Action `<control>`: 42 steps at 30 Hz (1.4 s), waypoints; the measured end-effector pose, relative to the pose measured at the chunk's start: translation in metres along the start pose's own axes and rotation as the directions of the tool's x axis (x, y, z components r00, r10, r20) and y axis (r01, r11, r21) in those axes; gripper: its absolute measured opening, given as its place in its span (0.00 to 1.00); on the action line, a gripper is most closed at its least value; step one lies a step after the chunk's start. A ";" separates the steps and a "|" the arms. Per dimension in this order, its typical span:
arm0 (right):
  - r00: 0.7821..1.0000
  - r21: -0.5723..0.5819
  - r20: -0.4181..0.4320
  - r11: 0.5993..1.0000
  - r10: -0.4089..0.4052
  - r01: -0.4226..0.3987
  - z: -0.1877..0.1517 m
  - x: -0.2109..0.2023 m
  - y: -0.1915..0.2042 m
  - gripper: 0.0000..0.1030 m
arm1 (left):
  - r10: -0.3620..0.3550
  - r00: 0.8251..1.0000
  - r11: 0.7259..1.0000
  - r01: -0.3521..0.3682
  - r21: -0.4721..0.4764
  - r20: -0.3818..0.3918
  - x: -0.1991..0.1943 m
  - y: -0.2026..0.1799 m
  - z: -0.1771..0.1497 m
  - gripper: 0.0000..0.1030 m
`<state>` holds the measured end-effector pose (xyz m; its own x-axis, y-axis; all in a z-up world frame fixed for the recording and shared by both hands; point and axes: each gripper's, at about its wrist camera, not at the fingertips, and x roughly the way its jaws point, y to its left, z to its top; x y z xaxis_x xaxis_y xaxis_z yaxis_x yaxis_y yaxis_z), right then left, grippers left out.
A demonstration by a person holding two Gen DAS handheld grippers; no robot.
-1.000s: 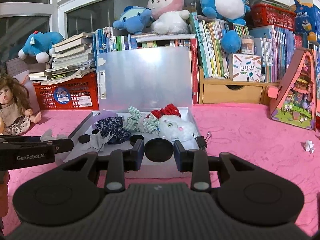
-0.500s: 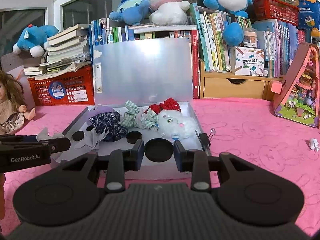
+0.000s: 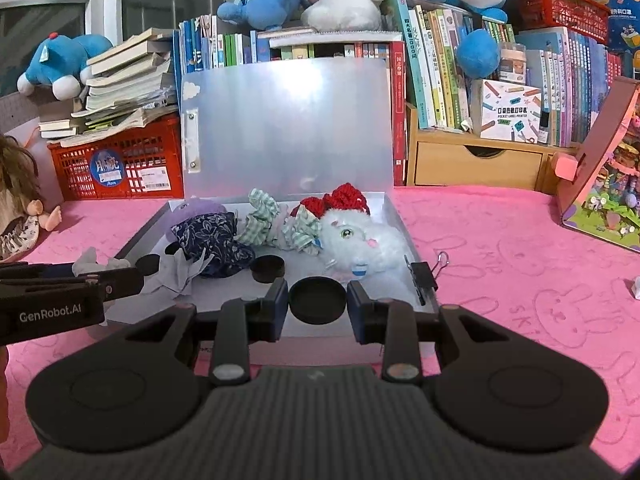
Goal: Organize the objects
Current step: 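Lower the tissue and black cap into the box with both tools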
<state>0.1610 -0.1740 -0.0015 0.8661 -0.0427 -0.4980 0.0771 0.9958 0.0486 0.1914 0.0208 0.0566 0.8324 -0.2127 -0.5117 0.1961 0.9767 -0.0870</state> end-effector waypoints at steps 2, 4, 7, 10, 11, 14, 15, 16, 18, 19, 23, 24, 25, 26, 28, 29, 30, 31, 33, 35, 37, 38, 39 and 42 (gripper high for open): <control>1.000 -0.001 -0.005 1.000 -0.002 0.002 0.000 0.003 0.000 0.37 | 0.004 1.000 1.000 -0.004 0.001 -0.003 0.003 0.000 0.000 0.52; 1.000 -0.004 -0.008 1.000 -0.004 0.004 0.000 0.006 0.001 0.37 | 0.006 1.000 1.000 -0.006 -0.002 -0.005 0.006 0.001 -0.001 0.52; 1.000 -0.008 -0.011 1.000 -0.007 0.007 -0.001 0.008 0.001 0.37 | 0.008 1.000 1.000 -0.008 -0.005 -0.009 0.009 0.003 -0.001 0.52; 1.000 -0.010 -0.015 1.000 -0.010 0.010 -0.001 0.011 0.001 0.37 | 0.009 1.000 1.000 -0.009 -0.005 -0.010 0.011 0.003 -0.001 0.52; 1.000 -0.010 -0.016 1.000 -0.011 0.011 -0.002 0.012 0.001 0.37 | 0.010 1.000 1.000 -0.010 -0.005 -0.010 0.011 0.003 -0.001 0.52; 1.000 -0.012 -0.020 1.000 -0.014 0.013 -0.002 0.015 0.002 0.37 | 0.009 1.000 1.000 -0.009 -0.007 -0.011 0.014 0.003 -0.001 0.52; 1.000 -0.012 -0.021 1.000 -0.015 0.014 -0.002 0.015 0.001 0.37 | 0.009 1.000 1.000 -0.009 -0.007 -0.012 0.015 0.003 -0.001 0.52; 1.000 -0.014 -0.022 1.000 -0.016 0.015 -0.002 0.016 0.002 0.37 | 0.010 1.000 1.000 -0.010 -0.007 -0.013 0.016 0.003 -0.001 0.52; 1.000 -0.016 -0.024 1.000 -0.017 0.017 -0.002 0.018 0.002 0.37 | 0.011 1.000 1.000 -0.011 -0.006 -0.013 0.018 0.003 -0.001 0.52; 1.000 -0.017 -0.025 1.000 -0.018 0.018 -0.002 0.019 0.002 0.37 | 0.012 1.000 1.000 -0.012 -0.006 -0.013 0.019 0.003 0.000 0.52; 0.999 -0.019 -0.028 1.000 -0.020 0.019 -0.002 0.021 0.002 0.37 | 0.011 1.000 1.000 -0.011 -0.008 -0.016 0.021 0.003 0.000 0.52; 0.999 -0.021 -0.029 1.000 -0.022 0.021 -0.002 0.022 0.003 0.37 | 0.012 1.000 1.000 -0.012 -0.008 -0.017 0.022 0.002 -0.001 0.52; 0.999 -0.023 -0.030 0.999 -0.023 0.022 -0.002 0.023 0.002 0.37 | 0.012 1.000 1.000 -0.012 -0.007 -0.019 0.023 0.002 -0.001 0.52; 0.999 -0.025 -0.032 0.999 -0.024 0.024 -0.002 0.024 0.002 0.37 | 0.012 1.000 1.000 -0.012 -0.006 -0.020 0.024 0.002 -0.001 0.52; 0.999 -0.024 -0.038 0.999 -0.026 0.025 -0.002 0.027 0.002 0.37 | 0.013 1.000 1.000 -0.013 -0.005 -0.024 0.026 0.002 -0.001 0.52; 0.999 -0.024 -0.042 0.999 -0.026 0.025 -0.002 0.028 0.001 0.37 | 0.013 1.000 1.000 -0.013 -0.002 -0.026 0.027 0.001 -0.001 0.52; 0.999 -0.023 -0.046 0.999 -0.027 0.026 -0.002 0.030 0.000 0.37 | 0.012 1.000 1.000 -0.012 0.003 -0.028 0.028 0.001 -0.001 0.52; 0.998 -0.021 -0.050 0.999 -0.028 0.027 -0.002 0.031 0.000 0.37 | 0.014 0.999 1.000 -0.014 0.007 -0.029 0.029 0.001 -0.001 0.52; 0.998 -0.019 -0.054 0.999 -0.030 0.029 -0.002 0.033 -0.002 0.37 | 0.017 0.999 1.000 -0.017 0.012 -0.035 0.031 0.001 -0.002 0.52; 0.998 -0.015 -0.059 1.000 -0.027 0.026 -0.001 0.035 -0.004 0.37 | 0.020 0.999 1.000 -0.020 0.011 -0.041 0.033 0.002 -0.003 0.52; 0.998 -0.012 -0.064 1.000 -0.026 0.025 -0.001 0.037 -0.005 0.37 | 0.023 0.999 1.000 -0.023 0.010 -0.047 0.036 0.002 -0.003 0.52; 0.997 -0.011 -0.067 1.000 -0.025 0.024 -0.001 0.038 -0.006 0.37 | 0.025 0.998 1.000 -0.025 0.011 -0.050 0.038 0.002 -0.003 0.52; 0.997 -0.009 -0.070 1.000 -0.024 0.024 -0.002 0.039 -0.006 0.37 | 0.027 0.998 1.000 -0.026 0.013 -0.052 0.039 0.002 -0.003 0.52; 0.996 0.006 -0.083 1.000 -0.017 0.017 -0.003 0.043 -0.009 0.37 | 0.028 0.998 1.000 -0.028 0.010 -0.062 0.042 0.002 -0.004 0.52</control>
<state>0.1959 -0.1847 -0.0260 0.8207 -0.0524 -0.5689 0.0947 0.9945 0.0449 0.2251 0.0137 0.0312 0.8039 -0.1827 -0.5660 0.1778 0.9820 -0.0645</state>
